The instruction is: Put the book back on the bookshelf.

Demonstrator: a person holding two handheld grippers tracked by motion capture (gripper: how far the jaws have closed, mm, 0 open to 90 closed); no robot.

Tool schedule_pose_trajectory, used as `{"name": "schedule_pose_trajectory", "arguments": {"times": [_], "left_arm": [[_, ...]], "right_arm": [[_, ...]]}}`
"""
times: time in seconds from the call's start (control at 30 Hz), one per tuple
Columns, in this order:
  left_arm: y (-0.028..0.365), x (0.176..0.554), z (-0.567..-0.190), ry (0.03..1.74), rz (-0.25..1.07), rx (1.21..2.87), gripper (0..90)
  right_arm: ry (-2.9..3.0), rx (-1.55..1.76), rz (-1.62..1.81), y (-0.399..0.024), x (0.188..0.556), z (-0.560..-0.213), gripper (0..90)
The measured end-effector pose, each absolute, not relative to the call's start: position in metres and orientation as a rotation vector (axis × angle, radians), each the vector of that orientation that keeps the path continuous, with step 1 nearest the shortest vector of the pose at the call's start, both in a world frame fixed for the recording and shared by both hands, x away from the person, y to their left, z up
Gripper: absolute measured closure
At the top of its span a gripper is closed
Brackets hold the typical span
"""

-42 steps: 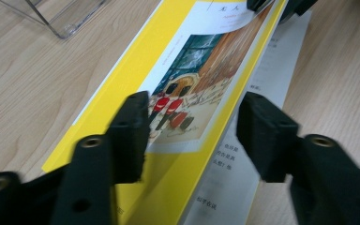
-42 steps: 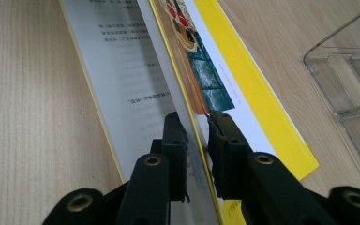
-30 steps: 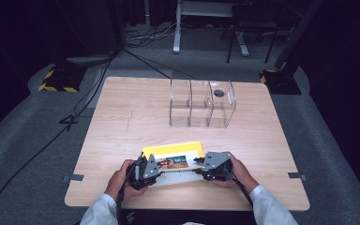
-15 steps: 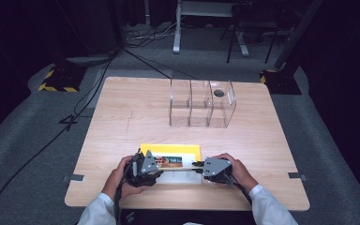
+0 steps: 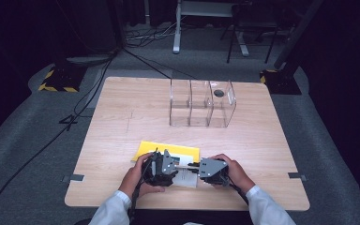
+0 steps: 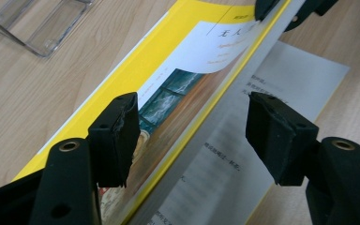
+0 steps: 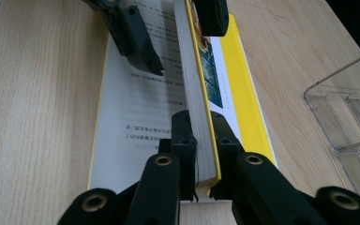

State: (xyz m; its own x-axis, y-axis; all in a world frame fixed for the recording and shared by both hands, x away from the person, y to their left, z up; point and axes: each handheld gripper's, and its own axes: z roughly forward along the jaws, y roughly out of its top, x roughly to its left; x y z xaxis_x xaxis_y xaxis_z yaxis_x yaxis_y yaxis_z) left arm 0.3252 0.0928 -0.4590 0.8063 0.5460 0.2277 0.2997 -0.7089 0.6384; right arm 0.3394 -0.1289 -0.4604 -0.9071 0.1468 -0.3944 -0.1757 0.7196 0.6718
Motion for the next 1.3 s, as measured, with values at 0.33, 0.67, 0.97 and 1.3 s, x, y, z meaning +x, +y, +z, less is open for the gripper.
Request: {"name": "schedule_pose_trajectory", "arguments": {"times": [0.33, 0.67, 0.97, 1.3], "left_arm": [[0.103, 0.325, -0.452, 0.65, 0.603, 2.335, 26.8], [0.087, 0.322, -0.463, 0.562, 0.603, 2.432, 41.2], [0.089, 0.323, -0.463, 0.544, 0.634, 2.465, 64.1], [0.095, 0.321, -0.454, 0.499, 0.697, 2.423, 79.6]], "right_arm": [[2.522, -0.021, 1.047, -0.125, 0.339, -0.46, 84.1], [2.515, -0.028, 1.03, -0.123, 0.337, -0.46, 84.1], [2.513, -0.007, 1.045, -0.123, 0.338, -0.46, 83.0], [2.446, 0.248, 1.208, -0.143, 0.353, -0.449, 49.0]]}}
